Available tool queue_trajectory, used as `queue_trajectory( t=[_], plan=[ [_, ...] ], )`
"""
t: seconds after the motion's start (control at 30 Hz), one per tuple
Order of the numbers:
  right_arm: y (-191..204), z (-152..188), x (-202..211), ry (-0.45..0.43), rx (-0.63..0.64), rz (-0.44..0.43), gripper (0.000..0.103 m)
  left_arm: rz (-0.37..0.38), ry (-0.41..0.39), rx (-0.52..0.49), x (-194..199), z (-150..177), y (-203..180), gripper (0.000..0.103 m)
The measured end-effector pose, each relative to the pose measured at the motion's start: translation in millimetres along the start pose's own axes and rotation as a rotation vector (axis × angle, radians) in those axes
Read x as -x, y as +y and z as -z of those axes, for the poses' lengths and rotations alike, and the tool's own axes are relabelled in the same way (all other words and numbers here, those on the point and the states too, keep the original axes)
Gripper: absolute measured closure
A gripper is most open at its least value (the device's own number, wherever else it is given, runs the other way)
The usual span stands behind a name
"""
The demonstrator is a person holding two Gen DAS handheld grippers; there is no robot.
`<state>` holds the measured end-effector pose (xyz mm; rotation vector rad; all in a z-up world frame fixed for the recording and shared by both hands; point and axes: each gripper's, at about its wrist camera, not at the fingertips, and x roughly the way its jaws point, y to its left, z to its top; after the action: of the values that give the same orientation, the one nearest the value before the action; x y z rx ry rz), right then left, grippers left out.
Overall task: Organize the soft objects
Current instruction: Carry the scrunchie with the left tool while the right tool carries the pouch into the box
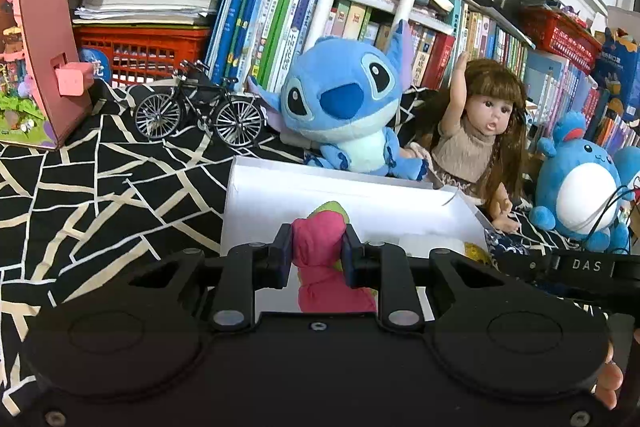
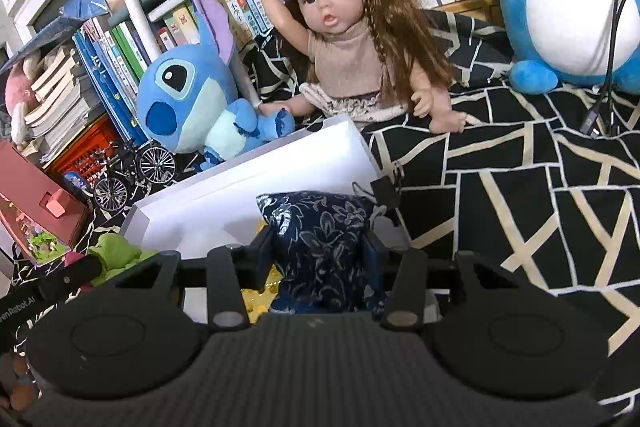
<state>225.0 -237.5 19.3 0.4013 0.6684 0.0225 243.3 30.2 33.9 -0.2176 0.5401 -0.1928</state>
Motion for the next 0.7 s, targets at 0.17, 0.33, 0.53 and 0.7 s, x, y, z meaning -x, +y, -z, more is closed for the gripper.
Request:
queue_trajectory(
  t=[0.17, 0.33, 0.53, 0.7],
  plan=[
    [0, 2, -3, 0.004, -0.015, -0.017, 0.054, 0.008, 0.019, -0.004, -3, 4, -1, 0.08],
    [-1, 4, -6, 0.015, -0.037, -0.041, 0.054, 0.013, 0.038, -0.009, -6, 7, -2, 0.079],
    [-3, 4, -6, 0.017, -0.042, -0.044, 0.054, 0.032, 0.063, -0.019, -8, 10, -4, 0.079],
    [-8, 6, -7, 0.02, -0.053, -0.043, 0.054, 0.047, 0.075, -0.029, -9, 13, -10, 0.079]
  ],
)
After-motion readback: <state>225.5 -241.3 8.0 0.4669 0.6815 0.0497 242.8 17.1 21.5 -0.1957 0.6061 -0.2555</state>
